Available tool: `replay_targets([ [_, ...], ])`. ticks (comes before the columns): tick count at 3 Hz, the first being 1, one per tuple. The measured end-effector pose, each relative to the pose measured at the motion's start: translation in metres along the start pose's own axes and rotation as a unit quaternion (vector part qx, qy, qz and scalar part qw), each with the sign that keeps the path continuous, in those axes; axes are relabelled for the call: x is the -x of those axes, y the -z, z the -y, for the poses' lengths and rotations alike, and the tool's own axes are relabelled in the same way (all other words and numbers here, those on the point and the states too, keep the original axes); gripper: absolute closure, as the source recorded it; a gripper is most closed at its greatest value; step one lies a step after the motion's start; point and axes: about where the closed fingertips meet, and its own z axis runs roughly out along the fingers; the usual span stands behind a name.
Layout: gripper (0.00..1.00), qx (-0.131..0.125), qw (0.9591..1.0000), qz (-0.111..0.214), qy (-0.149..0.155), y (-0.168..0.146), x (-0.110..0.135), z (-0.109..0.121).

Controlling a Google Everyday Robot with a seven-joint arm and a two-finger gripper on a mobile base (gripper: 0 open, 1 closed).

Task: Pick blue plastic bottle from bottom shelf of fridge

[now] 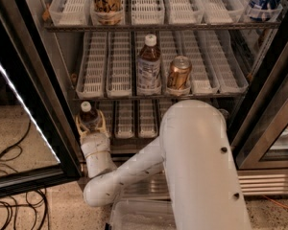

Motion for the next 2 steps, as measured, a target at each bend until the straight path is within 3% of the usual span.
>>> replay_targets([
  [2, 1.0, -0.007, 1.0, 0.002, 0.004, 0.0035, 0.002, 0.0057],
])
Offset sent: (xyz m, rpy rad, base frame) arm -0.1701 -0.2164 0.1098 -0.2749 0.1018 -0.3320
